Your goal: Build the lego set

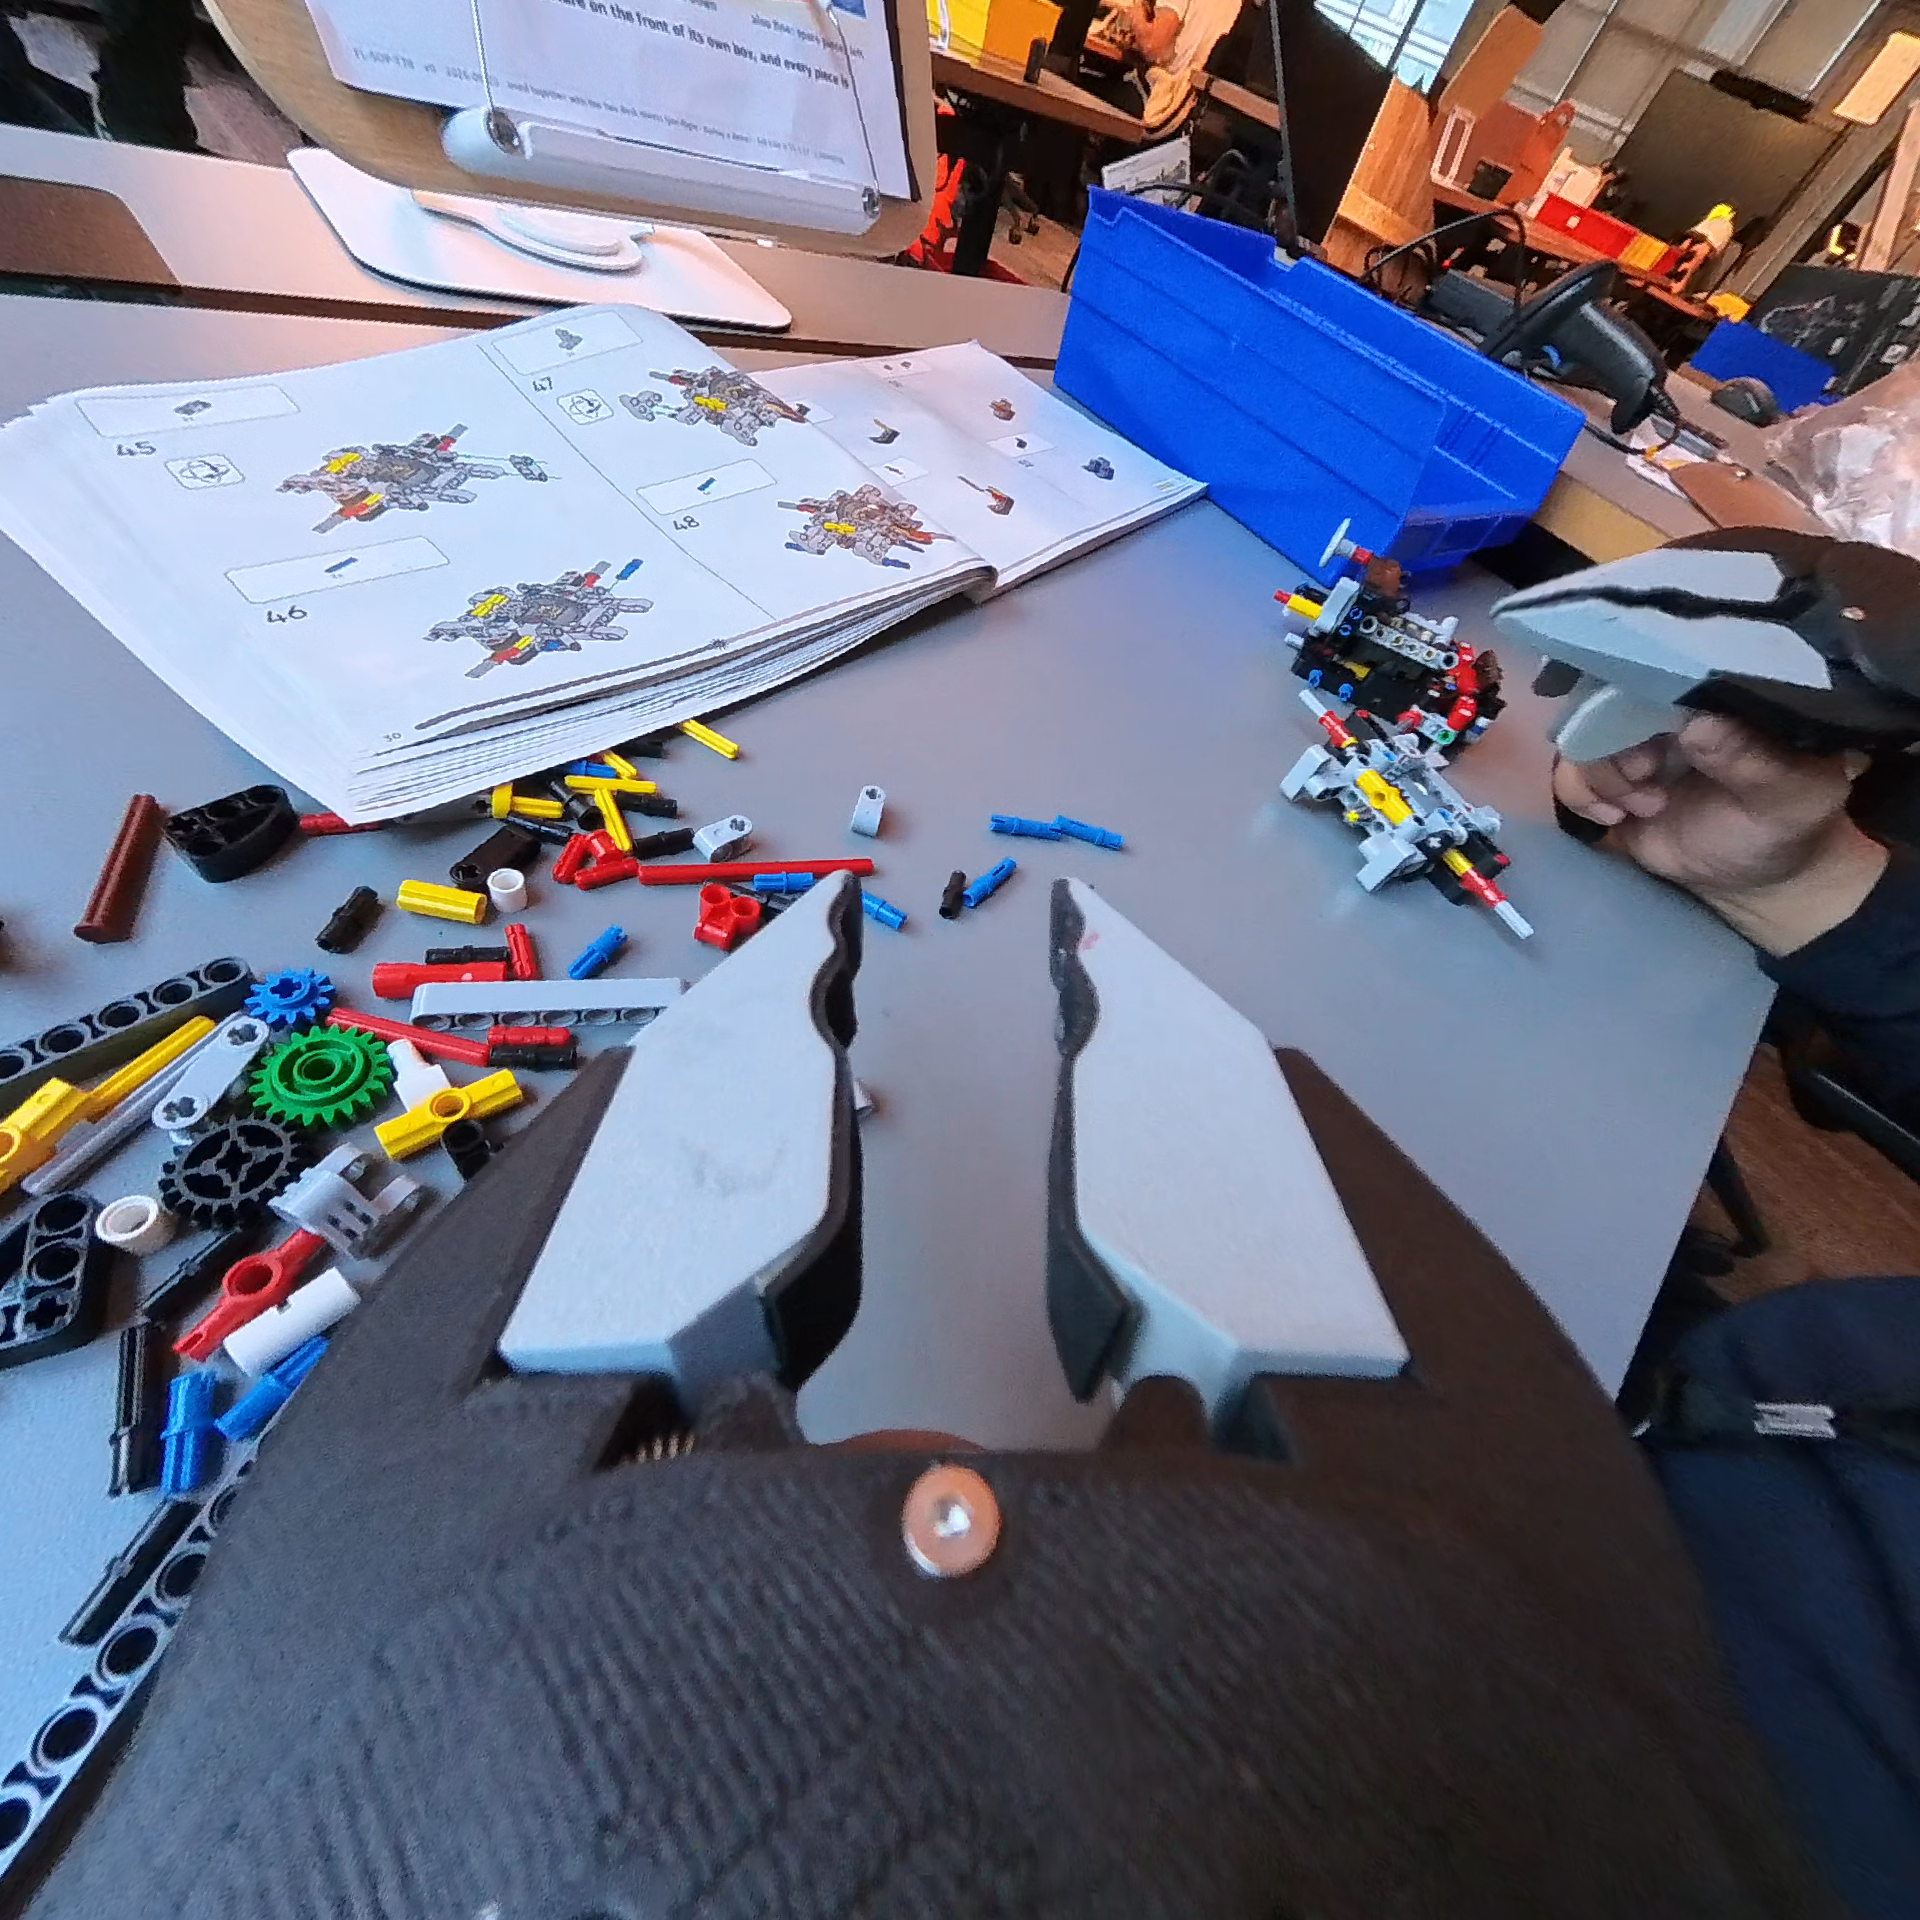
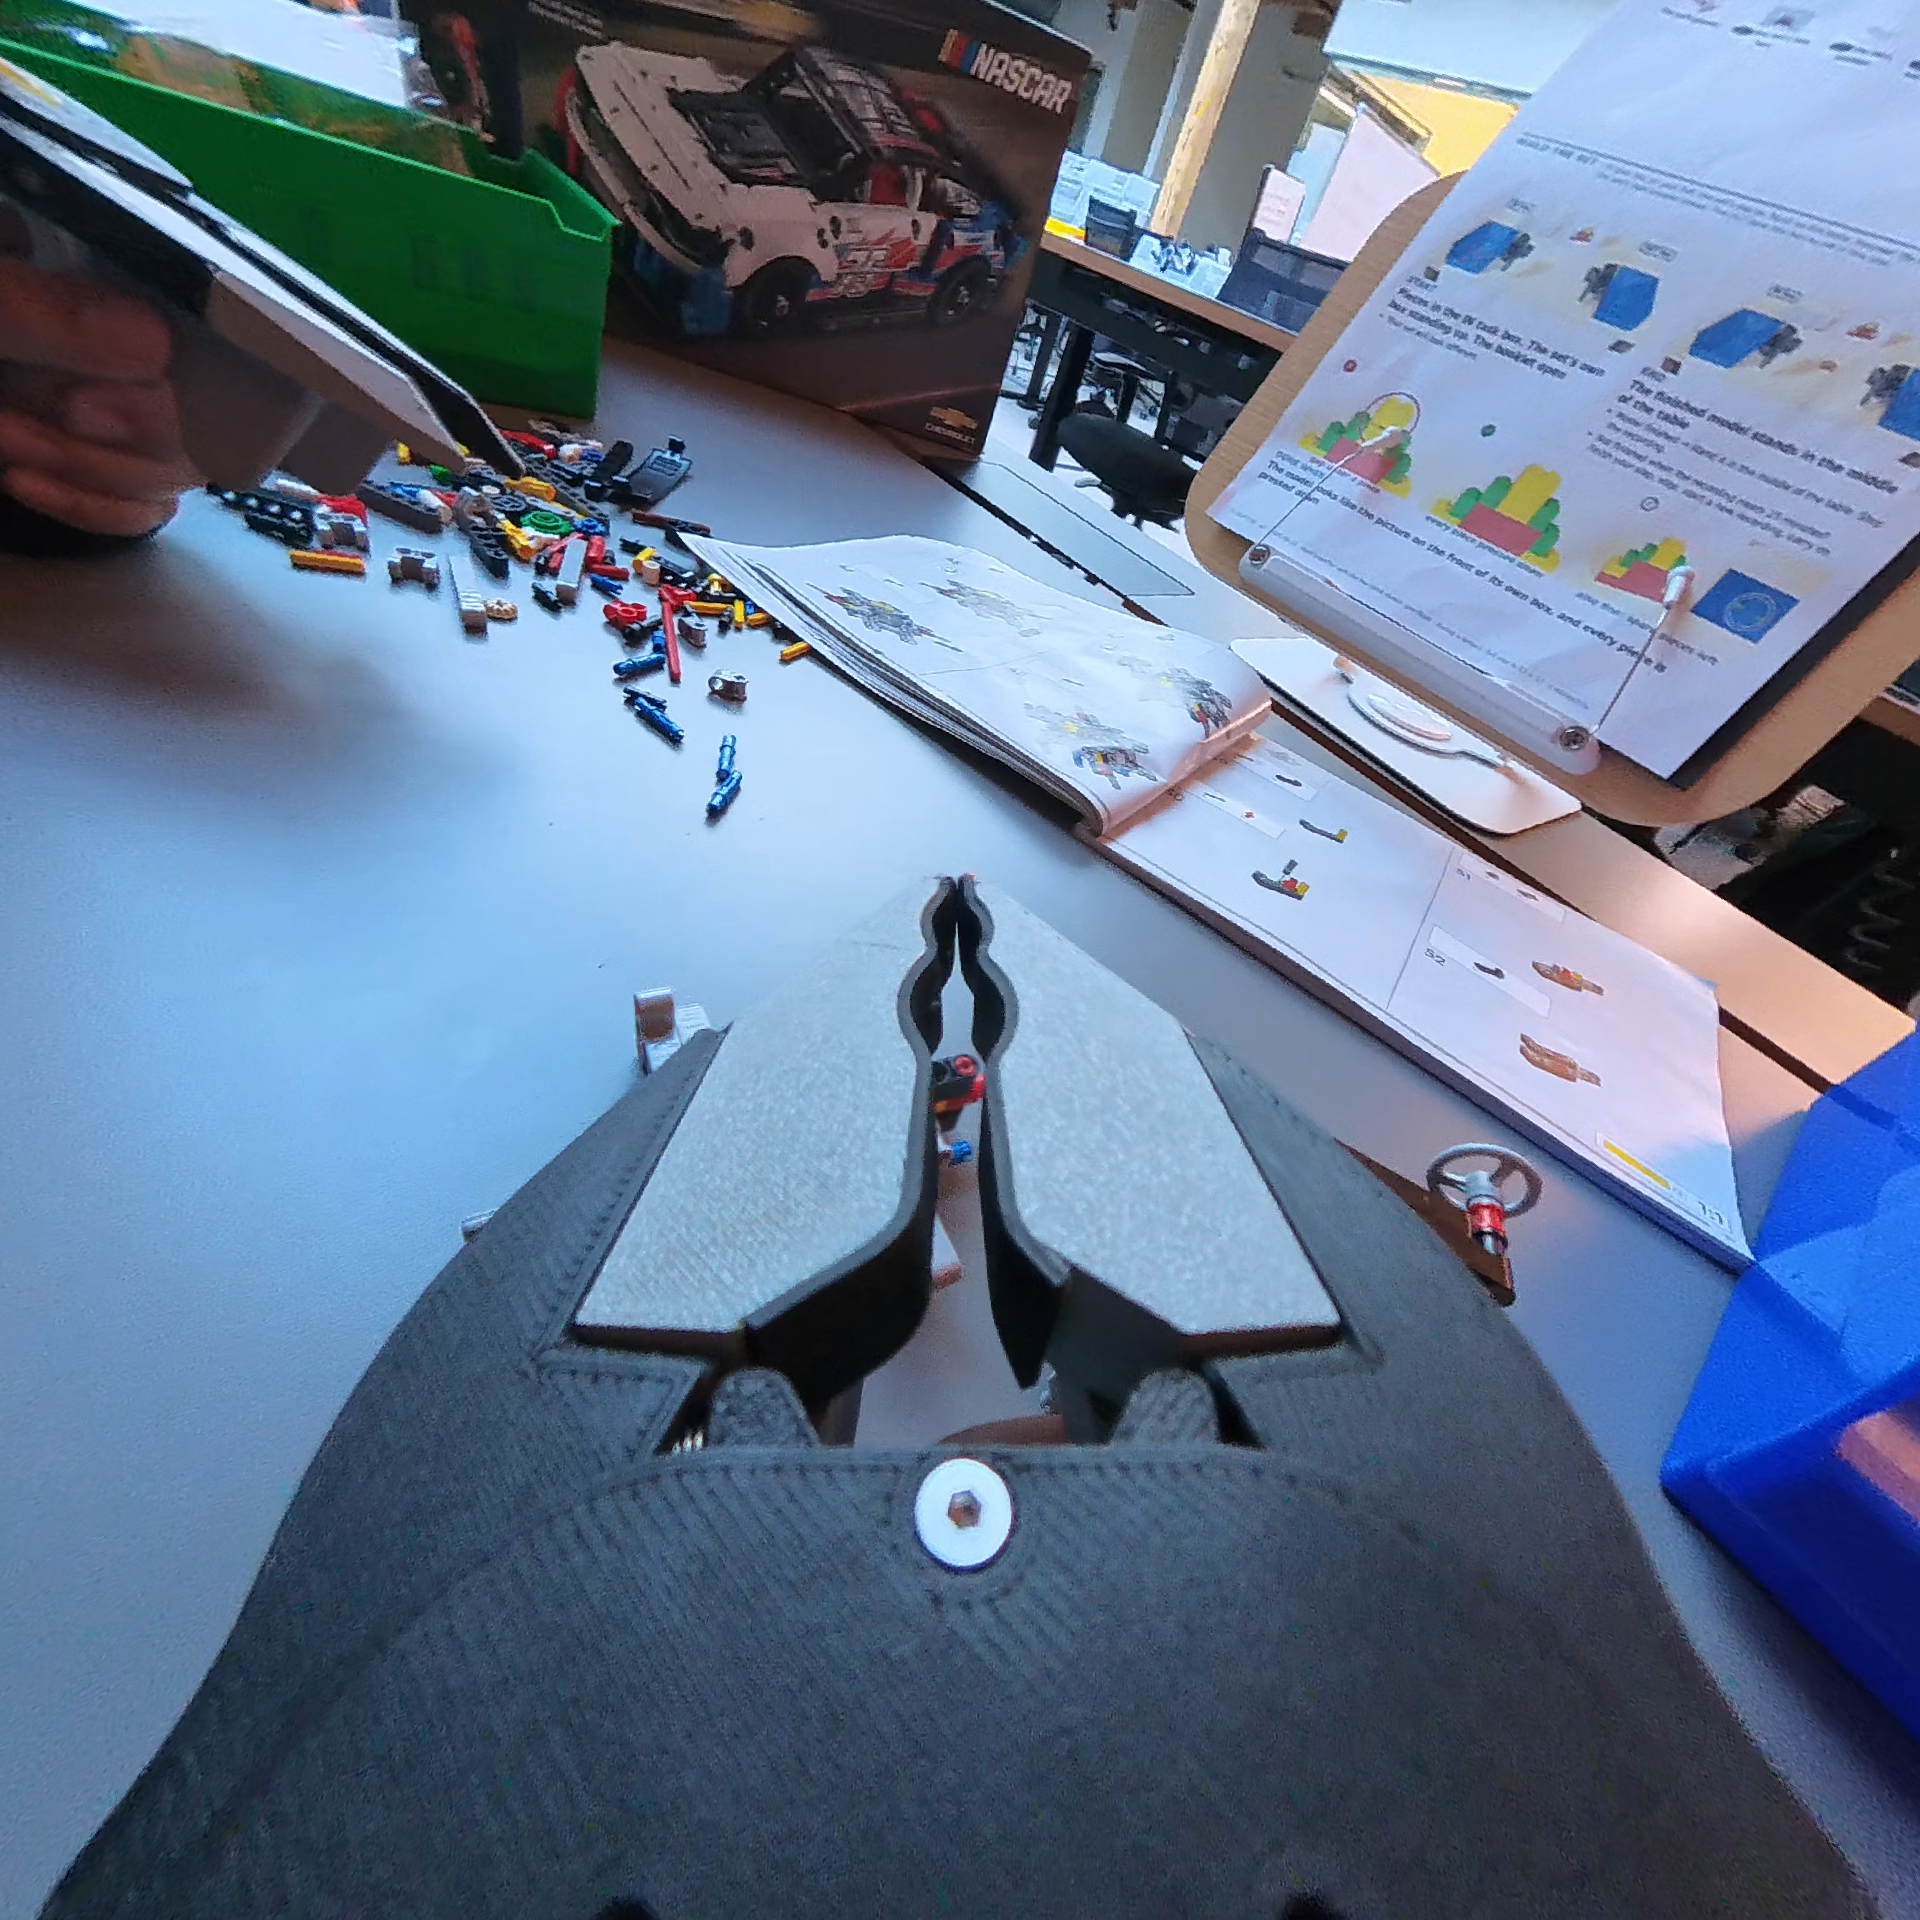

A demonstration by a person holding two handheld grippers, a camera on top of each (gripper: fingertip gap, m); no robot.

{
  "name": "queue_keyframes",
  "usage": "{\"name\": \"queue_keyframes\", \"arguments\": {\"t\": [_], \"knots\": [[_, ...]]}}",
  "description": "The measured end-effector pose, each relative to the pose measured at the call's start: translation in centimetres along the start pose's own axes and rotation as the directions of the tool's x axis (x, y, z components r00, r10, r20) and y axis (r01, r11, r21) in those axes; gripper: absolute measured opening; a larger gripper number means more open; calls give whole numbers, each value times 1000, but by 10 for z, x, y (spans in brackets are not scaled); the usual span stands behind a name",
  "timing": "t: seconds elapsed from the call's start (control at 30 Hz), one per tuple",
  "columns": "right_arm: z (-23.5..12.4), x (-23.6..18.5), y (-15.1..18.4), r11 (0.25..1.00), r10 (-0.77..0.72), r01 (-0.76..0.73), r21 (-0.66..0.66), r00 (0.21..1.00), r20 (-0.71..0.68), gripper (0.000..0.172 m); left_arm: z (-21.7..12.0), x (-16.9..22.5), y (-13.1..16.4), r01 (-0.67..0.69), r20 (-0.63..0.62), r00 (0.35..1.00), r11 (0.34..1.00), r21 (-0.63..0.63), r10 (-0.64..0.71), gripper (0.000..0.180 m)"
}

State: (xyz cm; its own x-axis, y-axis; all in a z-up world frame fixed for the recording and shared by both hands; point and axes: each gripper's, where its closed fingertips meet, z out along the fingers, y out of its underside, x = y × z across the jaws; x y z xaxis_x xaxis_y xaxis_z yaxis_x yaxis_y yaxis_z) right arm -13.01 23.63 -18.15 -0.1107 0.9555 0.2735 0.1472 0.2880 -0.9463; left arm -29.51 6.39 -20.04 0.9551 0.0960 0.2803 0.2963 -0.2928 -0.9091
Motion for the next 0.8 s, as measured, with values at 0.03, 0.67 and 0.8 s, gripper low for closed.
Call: {"name": "queue_keyframes", "arguments": {"t": [0.03,0.67,0.8], "knots": [[0,1,0,1000,5,-5,1,1000,-3,0,0,0,0,2,-3,1000,1000,2,-2,34],[-1,6,1,1000,13,-13,-1,1000,-23,0,0,3,0,-9,-13,1000,1000,-3,9,34],[-1,6,1,1000,12,-12,-1,1000,-22,0,0,3,0,-9,-13,1000,1000,-3,9,34]]}}
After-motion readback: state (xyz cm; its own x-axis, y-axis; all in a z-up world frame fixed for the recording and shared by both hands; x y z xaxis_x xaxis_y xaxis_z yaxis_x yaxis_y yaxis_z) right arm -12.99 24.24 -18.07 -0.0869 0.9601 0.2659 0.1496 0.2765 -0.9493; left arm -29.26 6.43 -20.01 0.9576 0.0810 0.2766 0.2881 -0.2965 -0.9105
